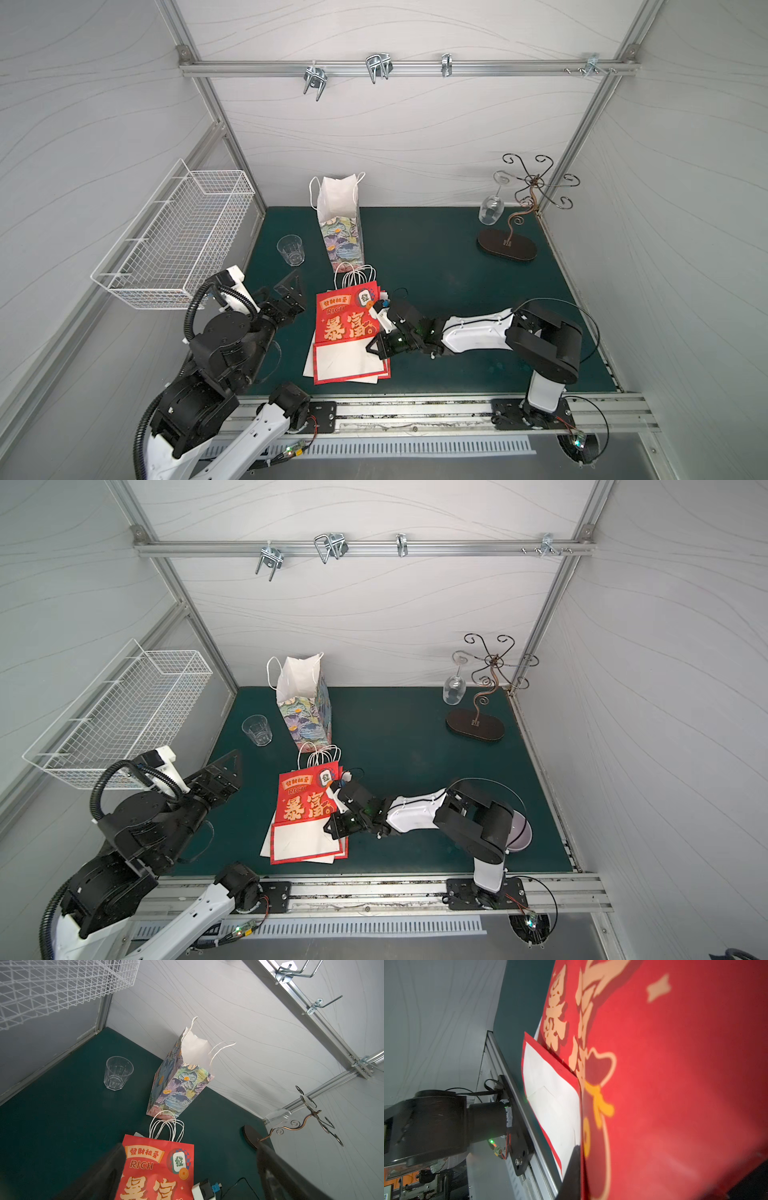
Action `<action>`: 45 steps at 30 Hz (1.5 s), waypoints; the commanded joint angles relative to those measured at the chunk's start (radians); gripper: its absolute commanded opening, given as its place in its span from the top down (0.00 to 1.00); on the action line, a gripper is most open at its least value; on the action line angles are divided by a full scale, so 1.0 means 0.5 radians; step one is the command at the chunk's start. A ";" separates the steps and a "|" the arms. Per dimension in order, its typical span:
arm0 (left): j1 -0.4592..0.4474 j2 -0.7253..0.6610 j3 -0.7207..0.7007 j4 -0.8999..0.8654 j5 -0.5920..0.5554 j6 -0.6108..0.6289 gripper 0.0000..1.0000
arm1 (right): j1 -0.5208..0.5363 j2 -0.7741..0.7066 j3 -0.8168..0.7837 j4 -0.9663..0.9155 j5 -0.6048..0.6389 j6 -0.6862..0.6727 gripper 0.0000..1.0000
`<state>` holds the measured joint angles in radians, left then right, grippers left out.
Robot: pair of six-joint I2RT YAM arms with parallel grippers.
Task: Put away the paper bag
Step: Place the paper bag at the center of the board, then pick up the paper bag from the center of the board.
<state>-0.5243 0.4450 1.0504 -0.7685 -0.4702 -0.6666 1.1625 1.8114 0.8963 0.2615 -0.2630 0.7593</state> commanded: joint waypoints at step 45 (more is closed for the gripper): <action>0.781 1.323 0.258 0.447 0.603 0.221 0.00 | -1.392 -1.211 0.370 -1.491 0.411 -0.813 0.08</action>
<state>-0.1452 1.0779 1.1053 -0.5812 -0.1753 -0.5793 0.4755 1.2110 1.0630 -0.5373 -0.0761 0.4080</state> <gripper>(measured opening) 0.998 0.923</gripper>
